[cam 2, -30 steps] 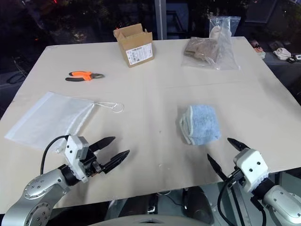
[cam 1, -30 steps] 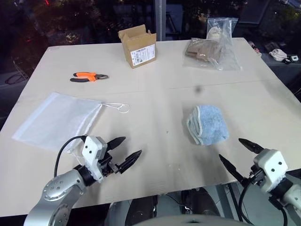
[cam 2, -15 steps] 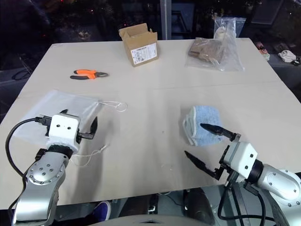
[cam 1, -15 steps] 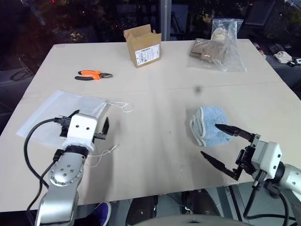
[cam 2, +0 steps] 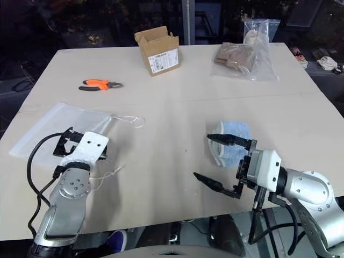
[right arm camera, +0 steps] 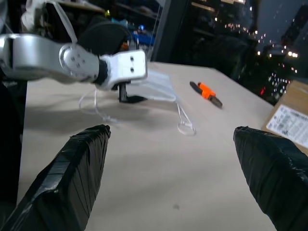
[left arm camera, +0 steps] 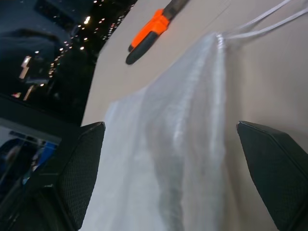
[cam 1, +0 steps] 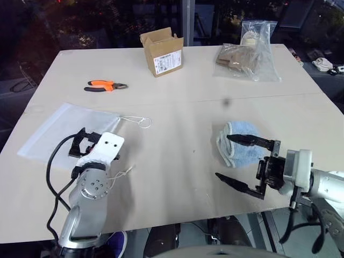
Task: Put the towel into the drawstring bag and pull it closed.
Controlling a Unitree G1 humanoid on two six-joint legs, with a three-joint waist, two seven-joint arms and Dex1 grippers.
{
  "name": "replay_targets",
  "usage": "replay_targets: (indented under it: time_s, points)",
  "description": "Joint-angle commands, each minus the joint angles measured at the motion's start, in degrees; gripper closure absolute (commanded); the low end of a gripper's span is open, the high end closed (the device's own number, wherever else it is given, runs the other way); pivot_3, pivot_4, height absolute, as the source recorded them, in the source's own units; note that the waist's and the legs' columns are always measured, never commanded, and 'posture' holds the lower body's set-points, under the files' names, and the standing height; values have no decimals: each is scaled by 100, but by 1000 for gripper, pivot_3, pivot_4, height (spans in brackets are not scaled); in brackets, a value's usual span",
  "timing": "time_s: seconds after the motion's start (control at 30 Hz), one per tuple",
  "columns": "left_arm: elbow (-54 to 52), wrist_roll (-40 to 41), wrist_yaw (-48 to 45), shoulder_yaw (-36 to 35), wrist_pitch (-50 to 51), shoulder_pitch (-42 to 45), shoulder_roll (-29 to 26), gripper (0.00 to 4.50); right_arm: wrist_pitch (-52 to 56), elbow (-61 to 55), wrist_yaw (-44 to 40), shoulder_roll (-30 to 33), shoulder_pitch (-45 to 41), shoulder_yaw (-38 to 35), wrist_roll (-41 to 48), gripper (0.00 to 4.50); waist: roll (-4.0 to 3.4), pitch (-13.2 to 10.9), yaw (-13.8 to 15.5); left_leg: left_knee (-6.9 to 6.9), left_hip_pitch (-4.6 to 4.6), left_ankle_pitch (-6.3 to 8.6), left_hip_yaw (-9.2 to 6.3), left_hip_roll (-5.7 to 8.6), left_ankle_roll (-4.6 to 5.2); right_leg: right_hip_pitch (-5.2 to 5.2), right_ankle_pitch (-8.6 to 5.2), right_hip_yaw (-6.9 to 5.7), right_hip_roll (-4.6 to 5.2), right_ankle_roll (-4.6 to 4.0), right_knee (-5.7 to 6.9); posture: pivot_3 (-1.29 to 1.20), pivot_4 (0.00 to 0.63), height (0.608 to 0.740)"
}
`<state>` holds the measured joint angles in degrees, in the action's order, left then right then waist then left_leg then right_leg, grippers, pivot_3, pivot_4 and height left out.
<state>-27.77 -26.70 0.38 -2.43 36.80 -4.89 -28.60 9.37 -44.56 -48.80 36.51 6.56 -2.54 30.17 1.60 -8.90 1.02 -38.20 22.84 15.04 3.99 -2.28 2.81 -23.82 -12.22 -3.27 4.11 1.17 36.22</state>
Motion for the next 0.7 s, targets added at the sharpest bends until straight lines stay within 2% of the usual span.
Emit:
replay_targets:
  time_s: [0.03,0.13,0.2,0.23,0.27,0.3,0.37,0.47,0.57,0.7]
  points:
    - [94,-300,136,-148,-65,164,-33,244,-151,-105,63,-59,87,54,-78,31,0,0,6,0,1,0,0,1,0,0,0,0,1,0,0,0,150,740]
    - [188,-365,107,-168,-101,213,-41,1143,-185,-65,87,-84,115,91,-139,0,0,0,-3,-2,2,0,3,2,0,0,1,2,4,1,-1,0,150,740]
    - [244,-330,64,-217,-169,237,-42,2084,-262,-27,60,-87,176,139,-229,0,0,0,-3,-3,2,0,3,1,1,0,1,1,4,1,0,0,150,740]
    - [301,-314,43,-243,-196,283,-52,2695,-279,-7,63,-98,192,156,-253,0,0,0,-4,-3,1,0,2,1,1,0,1,0,4,1,0,0,150,740]
    - [361,-286,29,-288,-218,333,-58,3032,-284,5,77,-113,202,169,-265,0,-1,0,-5,-3,1,0,2,0,1,0,1,0,4,0,0,0,150,740]
    - [420,-212,-18,-366,-172,400,-37,3697,-292,24,85,-127,206,175,-278,0,0,0,-5,-3,1,0,1,0,0,-1,1,0,4,0,1,0,150,740]
    - [484,-43,-142,-535,-110,513,6,4302,-322,65,74,-139,226,172,-308,0,0,0,-4,-3,1,0,0,-2,0,-1,1,-2,3,0,2,0,150,740]
    - [427,615,-539,-926,-98,694,183,4421,-380,180,76,-158,264,174,-386,0,0,0,-6,-3,1,0,0,-1,0,0,1,-2,4,0,2,0,150,740]
    - [242,1718,-1287,-1443,210,953,473,4421,-490,246,86,-196,339,219,-507,0,0,0,-2,-6,2,0,2,1,0,1,1,-2,6,0,1,0,150,740]
    - [-88,3491,-2347,-2188,1710,1345,815,4421,-601,264,70,-217,483,257,-637,0,1,0,-7,-10,3,-1,0,1,0,2,1,-10,0,1,5,0,150,740]
